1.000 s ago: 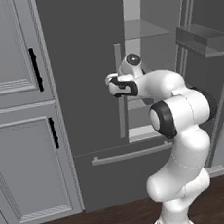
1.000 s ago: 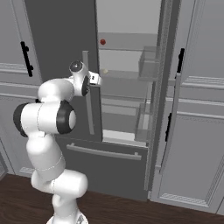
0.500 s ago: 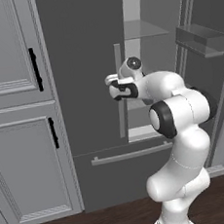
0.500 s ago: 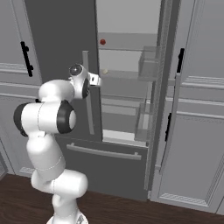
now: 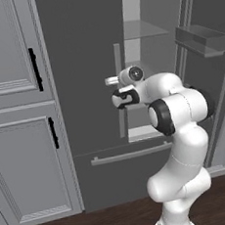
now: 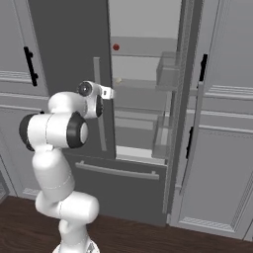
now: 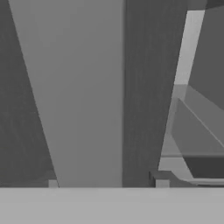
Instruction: Take the strawberry from the fridge and place it on top of the pancake, located on the dining counter.
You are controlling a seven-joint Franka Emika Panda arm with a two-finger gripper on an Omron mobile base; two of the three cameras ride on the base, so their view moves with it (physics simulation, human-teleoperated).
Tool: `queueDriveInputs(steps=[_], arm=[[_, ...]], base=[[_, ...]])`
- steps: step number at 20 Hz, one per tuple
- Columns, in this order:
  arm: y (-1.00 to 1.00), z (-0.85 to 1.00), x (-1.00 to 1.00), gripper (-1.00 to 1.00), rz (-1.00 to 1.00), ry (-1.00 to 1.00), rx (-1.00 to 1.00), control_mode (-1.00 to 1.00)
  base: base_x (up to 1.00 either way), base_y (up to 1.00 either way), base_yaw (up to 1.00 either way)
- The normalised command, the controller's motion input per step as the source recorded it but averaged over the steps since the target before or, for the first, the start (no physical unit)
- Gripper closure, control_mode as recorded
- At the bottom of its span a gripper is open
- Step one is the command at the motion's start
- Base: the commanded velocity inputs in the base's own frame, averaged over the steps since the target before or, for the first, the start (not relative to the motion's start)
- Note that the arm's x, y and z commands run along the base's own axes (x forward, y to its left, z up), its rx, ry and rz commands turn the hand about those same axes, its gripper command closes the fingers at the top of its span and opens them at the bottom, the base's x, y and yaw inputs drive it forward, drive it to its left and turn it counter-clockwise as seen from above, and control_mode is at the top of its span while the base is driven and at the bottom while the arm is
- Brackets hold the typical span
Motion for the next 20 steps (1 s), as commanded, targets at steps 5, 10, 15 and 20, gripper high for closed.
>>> queueDriveInputs(steps=[5,10,15,20], arm=[[0.72,-0.22,0.55,1.00,0.03,0.00,0.00,-1.00],[1.00,-0.03,-0.02,1.00,0.12,0.00,0.00,-1.00],[1.00,0.00,-0.32,1.00,0.12,0.01,0.00,-1.00],[1.00,0.00,-0.97,1.00,0.04,0.00,0.01,-1.00]], base=[[0.00,0.00,0.00],[0.00,0.00,0.00],[0.00,0.00,0.00],[0.00,0.00,0.00]])
